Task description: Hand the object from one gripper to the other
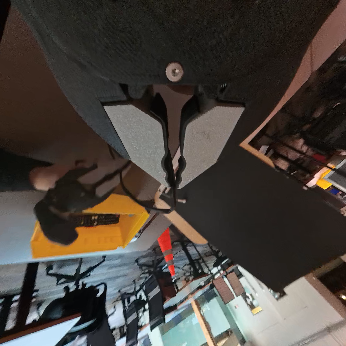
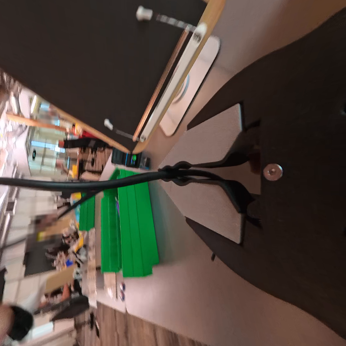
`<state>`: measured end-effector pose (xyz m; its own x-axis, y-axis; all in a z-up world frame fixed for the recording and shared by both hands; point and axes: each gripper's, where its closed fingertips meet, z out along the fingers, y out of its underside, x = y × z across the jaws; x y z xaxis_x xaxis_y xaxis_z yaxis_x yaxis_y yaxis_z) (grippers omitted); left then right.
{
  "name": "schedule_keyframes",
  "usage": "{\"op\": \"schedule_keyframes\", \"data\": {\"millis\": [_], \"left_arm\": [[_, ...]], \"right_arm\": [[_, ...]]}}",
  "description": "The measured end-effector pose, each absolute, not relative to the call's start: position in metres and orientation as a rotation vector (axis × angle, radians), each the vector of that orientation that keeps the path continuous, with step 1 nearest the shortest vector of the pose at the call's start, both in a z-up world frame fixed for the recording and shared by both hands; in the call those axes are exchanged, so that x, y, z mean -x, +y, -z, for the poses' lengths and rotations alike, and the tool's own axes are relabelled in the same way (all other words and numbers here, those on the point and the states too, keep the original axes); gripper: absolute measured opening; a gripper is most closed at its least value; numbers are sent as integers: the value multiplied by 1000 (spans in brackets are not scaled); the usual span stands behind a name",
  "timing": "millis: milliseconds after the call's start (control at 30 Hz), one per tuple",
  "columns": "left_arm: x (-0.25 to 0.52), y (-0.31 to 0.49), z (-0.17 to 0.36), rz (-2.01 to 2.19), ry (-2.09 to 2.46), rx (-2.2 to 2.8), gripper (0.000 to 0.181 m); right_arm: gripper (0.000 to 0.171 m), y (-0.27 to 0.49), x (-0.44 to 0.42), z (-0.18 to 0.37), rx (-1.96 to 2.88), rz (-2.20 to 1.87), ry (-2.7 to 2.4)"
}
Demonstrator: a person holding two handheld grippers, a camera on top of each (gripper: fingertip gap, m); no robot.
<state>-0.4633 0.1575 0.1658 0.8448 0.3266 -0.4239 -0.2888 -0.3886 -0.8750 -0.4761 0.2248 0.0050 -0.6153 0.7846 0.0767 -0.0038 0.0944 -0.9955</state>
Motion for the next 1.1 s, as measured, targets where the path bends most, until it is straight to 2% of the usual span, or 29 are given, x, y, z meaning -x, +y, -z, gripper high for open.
{"op": "schedule_keyframes", "data": {"millis": [167, 367, 467, 500, 567, 633, 733, 833, 900, 1100], "left_arm": [[477, 127, -101, -623, -141, 1950, 1], [473, 106, -3, -606, -207, 2046, 2], [462, 110, 35, -423, -301, 2086, 0], [460, 110, 40, -385, -325, 2087, 0], [458, 110, 35, -395, -323, 2055, 12], [458, 109, 17, -448, -306, 2003, 26], [450, 123, -20, -442, -241, 1896, 34], [451, 152, -39, -408, -164, 1874, 50], [455, 177, -32, -366, -104, 1922, 64], [467, 220, 26, -203, 75, 2177, 59]], "right_arm": [[1, 265, 490, -6, 920, -1457, -1652], [1, 267, 493, 0, 901, -1371, -1677], [1, 269, 497, 7, 927, -1337, -1679], [1, 272, 497, 6, 930, -1329, -1667], [0, 275, 496, 4, 919, -1317, -1659], [0, 277, 497, 5, 895, -1276, -1672], [0, 272, 496, 6, 829, -1217, -1685], [0, 256, 490, 4, 685, -1185, -1718], [0, 249, 487, 5, 596, -1124, -1728], [0, 220, 466, 7, 345, -1159, -1809]]}}
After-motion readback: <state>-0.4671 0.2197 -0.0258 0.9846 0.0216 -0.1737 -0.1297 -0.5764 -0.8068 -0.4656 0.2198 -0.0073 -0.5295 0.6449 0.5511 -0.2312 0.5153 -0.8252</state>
